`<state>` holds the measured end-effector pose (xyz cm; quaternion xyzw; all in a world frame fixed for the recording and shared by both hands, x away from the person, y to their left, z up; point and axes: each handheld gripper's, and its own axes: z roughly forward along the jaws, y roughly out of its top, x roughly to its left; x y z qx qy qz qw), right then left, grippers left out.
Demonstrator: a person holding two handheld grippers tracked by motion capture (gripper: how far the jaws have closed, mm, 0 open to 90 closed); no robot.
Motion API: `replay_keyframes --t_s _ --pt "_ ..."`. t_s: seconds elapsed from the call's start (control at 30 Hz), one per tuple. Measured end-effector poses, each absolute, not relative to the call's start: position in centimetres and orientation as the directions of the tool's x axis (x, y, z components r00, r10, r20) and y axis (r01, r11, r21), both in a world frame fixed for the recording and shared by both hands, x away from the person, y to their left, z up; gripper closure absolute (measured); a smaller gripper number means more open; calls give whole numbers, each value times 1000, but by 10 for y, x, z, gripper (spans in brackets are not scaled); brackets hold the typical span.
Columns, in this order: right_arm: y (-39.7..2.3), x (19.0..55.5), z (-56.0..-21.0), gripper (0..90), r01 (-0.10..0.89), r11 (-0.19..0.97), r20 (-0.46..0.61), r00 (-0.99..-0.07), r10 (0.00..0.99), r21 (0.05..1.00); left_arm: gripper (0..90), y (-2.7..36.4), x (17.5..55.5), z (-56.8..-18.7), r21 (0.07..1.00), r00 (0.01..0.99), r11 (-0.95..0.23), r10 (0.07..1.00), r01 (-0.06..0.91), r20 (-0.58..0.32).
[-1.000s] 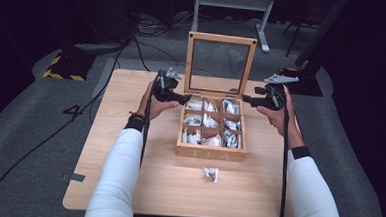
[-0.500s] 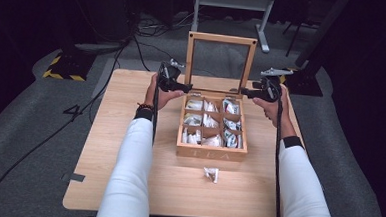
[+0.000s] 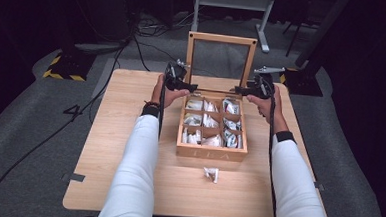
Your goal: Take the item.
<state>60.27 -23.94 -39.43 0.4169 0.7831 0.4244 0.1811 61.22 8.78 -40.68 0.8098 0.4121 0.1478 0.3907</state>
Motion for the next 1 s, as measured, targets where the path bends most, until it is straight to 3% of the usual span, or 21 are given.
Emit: replay_keyframes --t_s 0.6,1.0 --pt "-234 609 -393 342 512 271 87 -571 816 815 334 80 621 -403 752 626 -352 774 558 -102" --pt "-238 605 -386 419 500 256 96 -575 812 827 424 88 615 -389 792 623 -295 771 534 -132"
